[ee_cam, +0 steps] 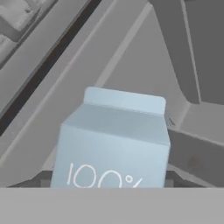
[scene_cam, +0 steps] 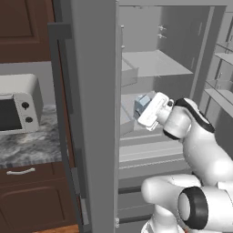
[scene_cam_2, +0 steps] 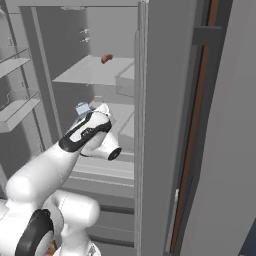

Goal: Take out the milk from the fridge and place it on the tray on the counter. Then take the sugar cube near the tray and place it in the tray.

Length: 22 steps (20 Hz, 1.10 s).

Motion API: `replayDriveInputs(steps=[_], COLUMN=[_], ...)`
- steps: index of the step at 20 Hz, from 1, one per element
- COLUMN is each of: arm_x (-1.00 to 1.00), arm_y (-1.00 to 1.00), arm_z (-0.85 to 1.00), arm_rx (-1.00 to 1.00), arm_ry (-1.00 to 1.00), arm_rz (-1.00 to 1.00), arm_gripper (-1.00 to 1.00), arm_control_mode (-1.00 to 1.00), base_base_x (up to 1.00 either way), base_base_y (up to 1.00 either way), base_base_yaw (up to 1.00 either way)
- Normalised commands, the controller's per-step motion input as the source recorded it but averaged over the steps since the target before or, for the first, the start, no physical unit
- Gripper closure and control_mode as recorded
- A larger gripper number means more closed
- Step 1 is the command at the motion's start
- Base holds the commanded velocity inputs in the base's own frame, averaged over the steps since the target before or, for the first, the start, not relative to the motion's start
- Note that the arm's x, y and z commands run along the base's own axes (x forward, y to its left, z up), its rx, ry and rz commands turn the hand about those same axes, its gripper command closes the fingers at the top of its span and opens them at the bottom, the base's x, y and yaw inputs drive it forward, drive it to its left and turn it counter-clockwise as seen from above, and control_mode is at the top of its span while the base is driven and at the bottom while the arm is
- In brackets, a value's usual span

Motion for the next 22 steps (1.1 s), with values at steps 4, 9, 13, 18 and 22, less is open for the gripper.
replayDriveInputs(steps=[4,9,13,18,22], arm_x=[-0.60,-0.66,-0.42,-0.43,-0.51], arm_y=[0.00,-0.02,-0.12,-0.53,-0.52], arm_z=[0.80,0.96,1.00,0.90,0.59], arm_rx=[0.00,0.00,0.00,0.00,0.03], arm_ry=[0.09,0.01,0.08,0.00,0.00], arm_rz=[-0.22,-0.22,-0.20,-0.08,0.00], arm_gripper=[1.00,1.00,1.00,1.00,1.00], arm_control_mode=[-1.00,-1.00,-1.00,-1.00,-1.00], base_base_x=[0.00,0.00,0.00,0.00,0.00], base_base_y=[0.00,0.00,0.00,0.00,0.00], base_base_yaw=[0.00,0.00,0.00,0.00,0.00])
